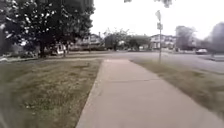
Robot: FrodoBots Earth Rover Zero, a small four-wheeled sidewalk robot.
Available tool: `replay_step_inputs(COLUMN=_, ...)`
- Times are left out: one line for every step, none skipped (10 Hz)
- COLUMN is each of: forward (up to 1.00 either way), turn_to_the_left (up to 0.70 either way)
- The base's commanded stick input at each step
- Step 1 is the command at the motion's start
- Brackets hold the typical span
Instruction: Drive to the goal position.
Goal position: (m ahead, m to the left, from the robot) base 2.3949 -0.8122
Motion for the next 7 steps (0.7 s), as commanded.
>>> replay_step_inputs(forward=1.0, turn_to_the_left=0.0)
replay_step_inputs(forward=1.0, turn_to_the_left=0.0)
replay_step_inputs(forward=1.0, turn_to_the_left=0.0)
replay_step_inputs(forward=1.0, turn_to_the_left=0.0)
replay_step_inputs(forward=1.0, turn_to_the_left=0.0)
replay_step_inputs(forward=1.0, turn_to_the_left=0.0)
replay_step_inputs(forward=1.0, turn_to_the_left=0.0)
